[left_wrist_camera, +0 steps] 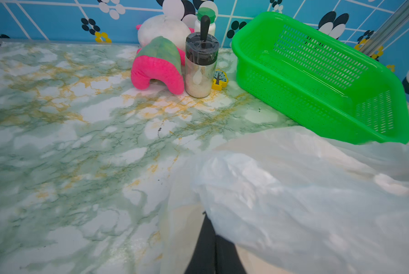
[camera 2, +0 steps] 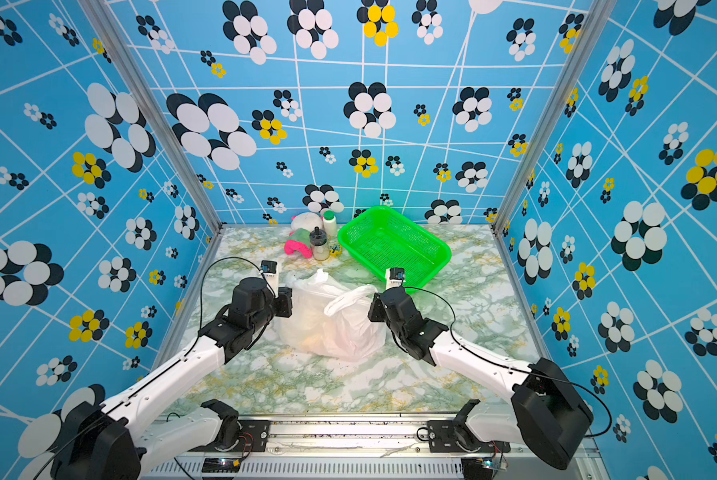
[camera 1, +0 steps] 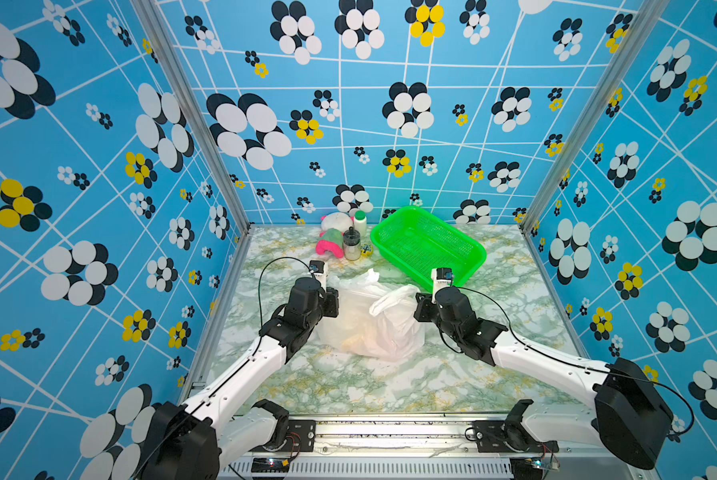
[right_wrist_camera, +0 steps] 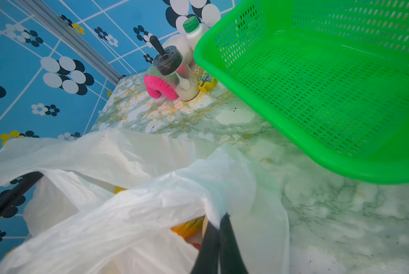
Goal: Untie the knot of the plastic bag and take out the fruit
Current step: Untie the plastic bag at the center of the table.
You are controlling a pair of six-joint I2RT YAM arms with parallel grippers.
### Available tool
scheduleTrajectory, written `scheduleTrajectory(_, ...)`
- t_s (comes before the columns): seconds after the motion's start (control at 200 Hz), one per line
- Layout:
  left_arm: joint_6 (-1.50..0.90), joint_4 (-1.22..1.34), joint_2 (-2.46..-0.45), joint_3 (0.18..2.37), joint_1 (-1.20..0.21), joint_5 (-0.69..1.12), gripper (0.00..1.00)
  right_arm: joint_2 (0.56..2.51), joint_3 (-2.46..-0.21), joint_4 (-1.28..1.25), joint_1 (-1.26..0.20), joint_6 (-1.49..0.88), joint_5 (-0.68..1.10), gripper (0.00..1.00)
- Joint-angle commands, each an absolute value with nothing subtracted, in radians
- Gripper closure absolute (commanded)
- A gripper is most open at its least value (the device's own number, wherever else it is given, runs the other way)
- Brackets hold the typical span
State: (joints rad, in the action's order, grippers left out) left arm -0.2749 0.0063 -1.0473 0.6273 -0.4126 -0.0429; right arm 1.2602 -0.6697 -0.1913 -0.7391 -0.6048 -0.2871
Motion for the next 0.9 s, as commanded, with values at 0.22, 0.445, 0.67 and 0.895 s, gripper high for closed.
scheduleTrajectory(0.22,-0.340,0.092,-0.859,0.511,-0.397,0.029,1.00,1.178,-0.607,-0.282,-0.728,-0.561,-0.241,0.55)
scheduleTrajectory(0.445,-0.319,0.063,-0.825,0.511,-0.416,0.041,1.00,1.098,-0.649,-0.221,-0.869,-0.167,-0.301,0.01)
scheduleTrajectory(0.67,-0.321,0.046,-0.827,0.514,-0.420,0.032,1.00,1.065,-0.679,-0.223,-0.942,0.033,-0.284,0.01)
scheduleTrajectory(0.895,-0.321,0.040,-0.825,0.517,-0.423,0.029,1.00,1.209,-0.781,-0.215,-0.942,0.124,-0.396,0.03)
